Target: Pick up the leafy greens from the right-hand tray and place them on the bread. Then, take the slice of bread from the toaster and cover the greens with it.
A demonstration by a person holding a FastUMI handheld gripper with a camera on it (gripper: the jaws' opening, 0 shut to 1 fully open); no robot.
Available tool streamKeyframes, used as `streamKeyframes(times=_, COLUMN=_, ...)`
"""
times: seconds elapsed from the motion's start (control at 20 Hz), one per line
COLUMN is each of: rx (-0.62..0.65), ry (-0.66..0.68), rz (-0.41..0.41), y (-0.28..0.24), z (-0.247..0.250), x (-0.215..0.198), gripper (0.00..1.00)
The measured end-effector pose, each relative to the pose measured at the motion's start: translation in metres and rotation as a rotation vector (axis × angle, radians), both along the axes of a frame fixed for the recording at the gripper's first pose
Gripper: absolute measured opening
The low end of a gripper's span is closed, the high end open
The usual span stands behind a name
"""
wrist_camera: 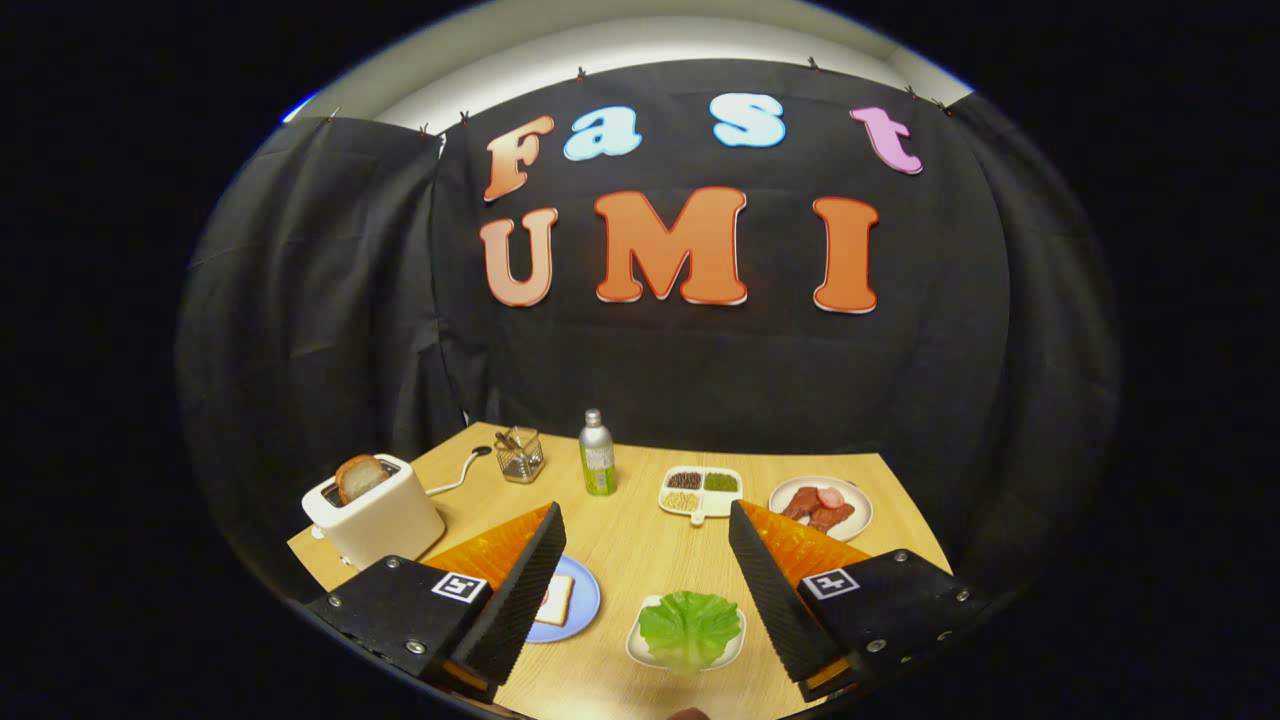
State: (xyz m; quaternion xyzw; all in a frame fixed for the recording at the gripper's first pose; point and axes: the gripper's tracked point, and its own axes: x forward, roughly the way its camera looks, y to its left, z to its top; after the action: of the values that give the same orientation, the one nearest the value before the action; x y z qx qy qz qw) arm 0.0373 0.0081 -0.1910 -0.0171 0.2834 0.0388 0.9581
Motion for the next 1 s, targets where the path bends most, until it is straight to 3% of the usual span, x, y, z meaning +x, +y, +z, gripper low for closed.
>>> streamKeyframes(times=0.45, rx=-0.020, ry=0.265, rz=0.043, y=-0.006, z=-0.081, x=-0.013, gripper=0.99)
streamKeyframes(times=1.0, rx=-0.041, ry=0.588, rz=0.027, y=-0.032, z=-0.187, x=-0.033, gripper=0.98)
